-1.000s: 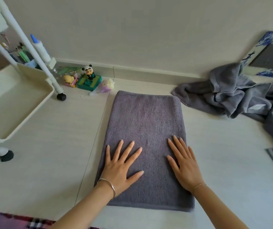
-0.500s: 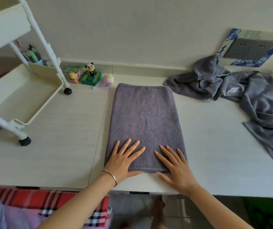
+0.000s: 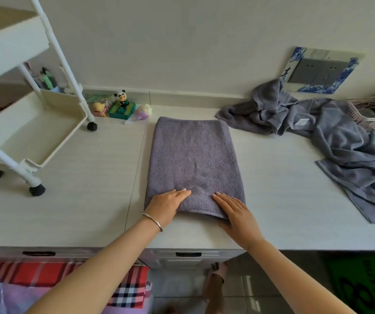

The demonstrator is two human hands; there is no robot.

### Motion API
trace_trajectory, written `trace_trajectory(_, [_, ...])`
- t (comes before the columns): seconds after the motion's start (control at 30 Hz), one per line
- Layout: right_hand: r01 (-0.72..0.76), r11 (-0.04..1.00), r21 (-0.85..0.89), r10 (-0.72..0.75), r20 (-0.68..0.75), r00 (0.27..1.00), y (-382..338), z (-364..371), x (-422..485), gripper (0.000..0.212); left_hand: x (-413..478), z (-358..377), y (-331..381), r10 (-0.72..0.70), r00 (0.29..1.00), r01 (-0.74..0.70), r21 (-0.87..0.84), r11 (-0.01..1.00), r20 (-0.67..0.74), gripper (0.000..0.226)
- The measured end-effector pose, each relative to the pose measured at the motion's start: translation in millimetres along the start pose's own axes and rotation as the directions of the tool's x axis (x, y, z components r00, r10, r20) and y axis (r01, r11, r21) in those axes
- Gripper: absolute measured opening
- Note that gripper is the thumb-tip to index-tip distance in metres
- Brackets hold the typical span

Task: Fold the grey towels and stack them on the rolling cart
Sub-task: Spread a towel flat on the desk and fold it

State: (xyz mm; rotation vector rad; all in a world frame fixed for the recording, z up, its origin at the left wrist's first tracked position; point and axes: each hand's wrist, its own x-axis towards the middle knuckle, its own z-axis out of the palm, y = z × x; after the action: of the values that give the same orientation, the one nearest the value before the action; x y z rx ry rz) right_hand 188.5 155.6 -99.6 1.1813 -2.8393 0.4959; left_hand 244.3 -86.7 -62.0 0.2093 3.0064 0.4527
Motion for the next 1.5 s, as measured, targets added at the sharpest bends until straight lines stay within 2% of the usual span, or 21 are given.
trace_trajectory(0.13, [-0.041,0.999,-0.018,0.038,-0.147,0.988,13.3,-11.6,-7.8,0.068,-10.9,-4.7,-6.4,-0.04,0.999,0.04,0.015,0.999,0.026,0.064])
trace_trajectory(0.23, [-0.066,0.998,-0.02,0.062,-0.163,0.985,26.2,-31.1,-14.9,0.047,-19.9,-6.2,-22.5,-0.094,0.995,0.095,-0.027,0.995,0.041,0.063])
trace_trajectory(0.3, [0.026,0.999,-0.039,-0.032,-0.158,0.987,36.9,-41.0,-15.9,0.022,-21.8,-13.4,-32.4,-0.156,0.984,0.163,-0.086,0.983,0.081,0.066])
trace_trajectory(0.33, [0.08,0.995,-0.057,-0.088,-0.145,0.986,40.2,-43.0,-16.3,0.018,-20.8,-16.4,-35.9,-0.17,0.98,0.18,-0.095,0.979,0.104,0.066])
trace_trajectory(0.37, [0.116,0.99,-0.073,-0.123,-0.099,0.987,42.4,-42.3,-16.6,0.024,-18.3,-19.4,-37.8,-0.174,0.977,0.185,-0.09,0.978,0.124,0.065])
trace_trajectory(0.47, [0.159,0.987,-0.009,-0.156,0.151,0.976,35.5,-32.6,-13.5,0.07,-9.4,-24.1,-35.0,-0.16,0.977,0.172,-0.073,0.982,0.14,0.058])
trace_trajectory(0.53, [0.14,0.989,0.049,-0.148,0.263,0.953,27.0,-23.4,-8.0,0.077,-5.2,-25.9,-32.6,-0.173,0.976,0.185,-0.083,0.979,0.134,0.056])
trace_trajectory(0.6, [0.138,0.989,0.054,-0.147,0.241,0.959,24.2,-15.5,-3.5,0.079,-4.6,-29.1,-32.2,-0.192,0.975,0.204,-0.108,0.973,0.113,0.053])
trace_trajectory(0.77, [0.126,0.984,0.128,-0.133,0.052,0.99,30.1,-10.8,5.5,0.075,-4.5,-38.1,-34.9,-0.223,0.965,0.241,-0.131,0.962,0.135,0.045])
trace_trajectory(0.83, [0.072,0.986,0.15,-0.075,0.02,0.997,27.3,-19.2,11.6,0.061,-3.7,-42.6,-41.5,-0.284,0.947,0.306,-0.154,0.939,0.154,0.036])
trace_trajectory(0.9, [-0.046,0.976,0.214,0.032,0.068,0.997,25.5,-33.1,13.9,0.043,-5.8,-54.7,-50.7,-0.323,0.926,0.358,-0.183,0.916,0.194,0.022])
trace_trajectory(0.97, [-0.247,0.876,0.415,0.166,0.221,0.961,26.9,-56.6,19.3,0.033,-3.6,-72.0,-60.4,-0.301,0.906,0.39,-0.313,0.866,0.297,0.019])
trace_trajectory(1.0, [-0.303,0.8,0.518,0.19,0.261,0.946,28.6,-68.8,23.2,0.034,-2.9,-84.3,-61.2,-0.267,0.891,0.411,-0.401,0.819,0.368,0.026])
trace_trajectory(1.07, [-0.347,0.674,0.652,0.222,0.269,0.937,33.2,-94.1,35.0,0.048,1.9,-109.3,-59.0,-0.195,0.852,0.457,-0.511,0.728,0.485,0.035])
trace_trajectory(1.13, [-0.427,0.544,0.722,0.258,0.34,0.904,38.6,-116.6,46.5,0.07,7.0,-129.4,-55.4,-0.123,0.806,0.51,-0.573,0.641,0.58,0.009])
trace_trajectory(1.2, [-0.504,0.4,0.765,0.256,0.435,0.863,41.2,-133.5,59.7,0.077,13.4,-145.5,-52.3,-0.102,0.808,0.546,-0.674,0.497,0.58,0.007])
trace_trajectory(1.27, [-0.536,0.308,0.786,0.288,0.46,0.84,40.0,-139.5,75.6,0.068,21.5,-147.1,-50.7,-0.198,0.834,0.551,-0.783,0.289,0.515,0.01])
trace_trajectory(1.33, [-0.574,0.258,0.777,0.459,0.425,0.781,40.6,-128.6,91.8,0.053,35.9,-125.5,-55.1,-0.388,0.821,0.5,-0.856,0.134,0.419,0.036])
trace_trajectory(1.4, [-0.638,0.192,0.746,0.596,0.428,0.68,45.4,-107.9,101.4,0.056,46.6,-93.4,-55.8,-0.592,0.724,0.486,-0.871,0.075,0.353,0.047])
trace_trajectory(1.43, [-0.667,0.155,0.729,0.611,0.459,0.645,46.1,-98.2,103.6,0.064,48.4,-77.8,-54.4,-0.65,0.677,0.502,-0.862,0.065,0.345,0.05])
trace_trajectory(1.5, [-0.715,0.143,0.684,0.626,0.497,0.601,47.5,-80.8,98.0,0.068,41.2,-54.7,-47.7,-0.678,0.628,0.578,-0.812,0.079,0.381,0.051])
